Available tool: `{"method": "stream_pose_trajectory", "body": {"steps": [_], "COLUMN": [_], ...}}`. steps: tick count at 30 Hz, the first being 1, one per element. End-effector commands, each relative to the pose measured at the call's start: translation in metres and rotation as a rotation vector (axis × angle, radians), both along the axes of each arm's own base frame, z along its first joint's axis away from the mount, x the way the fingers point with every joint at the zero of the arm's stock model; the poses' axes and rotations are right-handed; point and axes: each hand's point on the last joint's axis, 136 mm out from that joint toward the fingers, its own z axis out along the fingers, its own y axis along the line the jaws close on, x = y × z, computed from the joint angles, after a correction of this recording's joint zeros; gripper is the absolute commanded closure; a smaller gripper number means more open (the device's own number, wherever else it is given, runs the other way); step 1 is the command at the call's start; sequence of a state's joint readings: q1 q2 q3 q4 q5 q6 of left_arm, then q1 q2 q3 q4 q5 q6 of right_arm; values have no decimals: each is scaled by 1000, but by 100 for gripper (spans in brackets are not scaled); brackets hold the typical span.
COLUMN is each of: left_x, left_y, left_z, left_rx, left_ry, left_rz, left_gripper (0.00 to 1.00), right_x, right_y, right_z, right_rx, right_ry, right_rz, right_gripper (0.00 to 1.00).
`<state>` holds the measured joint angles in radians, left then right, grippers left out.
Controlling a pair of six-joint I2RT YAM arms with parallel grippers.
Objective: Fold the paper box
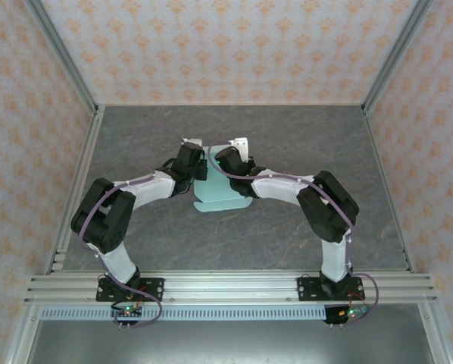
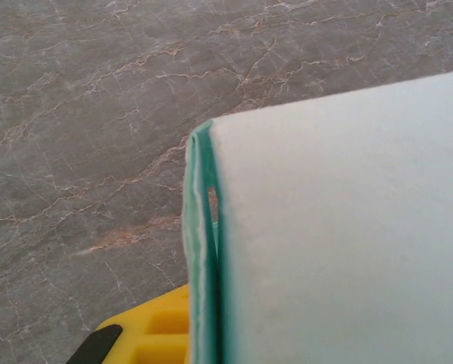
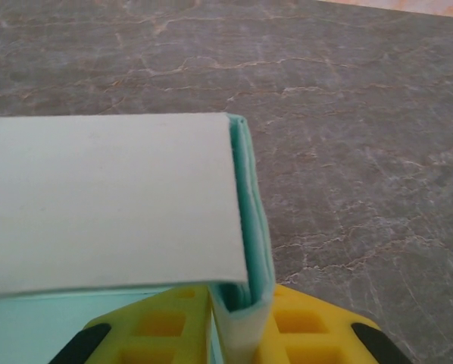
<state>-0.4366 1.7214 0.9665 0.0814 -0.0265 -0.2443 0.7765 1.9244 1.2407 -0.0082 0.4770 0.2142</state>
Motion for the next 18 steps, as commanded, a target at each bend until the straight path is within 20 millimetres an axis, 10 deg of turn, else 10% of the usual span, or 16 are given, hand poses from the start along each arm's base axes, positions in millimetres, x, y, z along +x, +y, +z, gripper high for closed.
{"method": "stream_pose_trajectory", "body": {"steps": [1,18], "left_x": [-1,-2], "left_y": [-12,-10], "left_z": [4,3], "left_rx": [-19,-9], "left_ry": [6,5], "left_rz": [-42,-39], "left_gripper": [100,100], "right_x": [7,9], "right_y": [-22,-17], "right_z": [8,8], "right_rx": [-34,-11], "right_ry": [-60,-32], "right_rz": [-159,-180], "right_gripper": [82,79]}}
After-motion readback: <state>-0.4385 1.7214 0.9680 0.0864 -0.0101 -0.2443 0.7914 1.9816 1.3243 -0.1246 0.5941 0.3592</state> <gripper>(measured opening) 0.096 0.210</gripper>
